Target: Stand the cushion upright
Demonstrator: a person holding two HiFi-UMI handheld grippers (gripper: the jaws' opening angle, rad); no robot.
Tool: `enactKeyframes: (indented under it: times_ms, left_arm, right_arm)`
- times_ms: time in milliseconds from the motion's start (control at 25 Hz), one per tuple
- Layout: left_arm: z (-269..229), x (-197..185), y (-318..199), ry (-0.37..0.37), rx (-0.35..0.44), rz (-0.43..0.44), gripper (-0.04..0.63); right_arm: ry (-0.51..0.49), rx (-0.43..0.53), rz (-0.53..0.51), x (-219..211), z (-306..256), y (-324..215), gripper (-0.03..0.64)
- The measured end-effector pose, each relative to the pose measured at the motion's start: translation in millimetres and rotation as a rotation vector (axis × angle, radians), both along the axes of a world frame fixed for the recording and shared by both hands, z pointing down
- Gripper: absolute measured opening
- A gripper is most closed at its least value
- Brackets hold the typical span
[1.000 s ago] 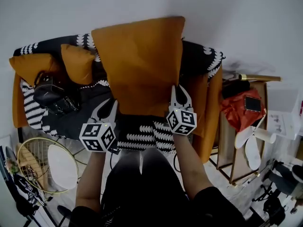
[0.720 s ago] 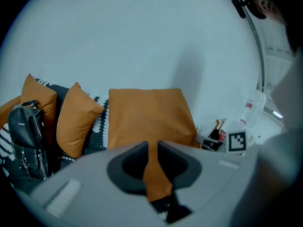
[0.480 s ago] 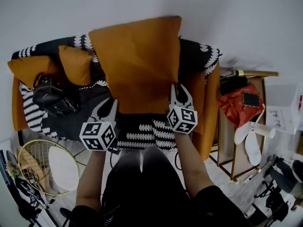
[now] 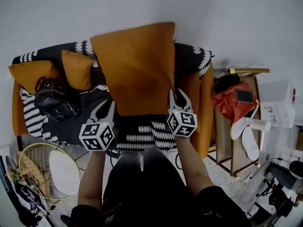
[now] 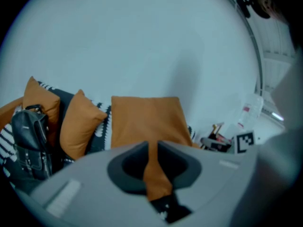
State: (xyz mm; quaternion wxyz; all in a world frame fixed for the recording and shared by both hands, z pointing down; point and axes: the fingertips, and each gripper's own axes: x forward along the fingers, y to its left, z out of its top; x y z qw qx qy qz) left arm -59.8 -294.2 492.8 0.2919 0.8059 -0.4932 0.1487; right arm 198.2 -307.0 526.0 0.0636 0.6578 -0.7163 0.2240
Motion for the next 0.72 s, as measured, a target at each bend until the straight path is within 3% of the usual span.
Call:
enactKeyframes:
  times_ms: [720]
  left_arm:
    - [-28.2,-26.5,7.1,0.046,0.051,-0.055,0.031]
  right_arm:
    - [0.025,-0.017,-0.051,-29.9,-45.2,31.2,0.012]
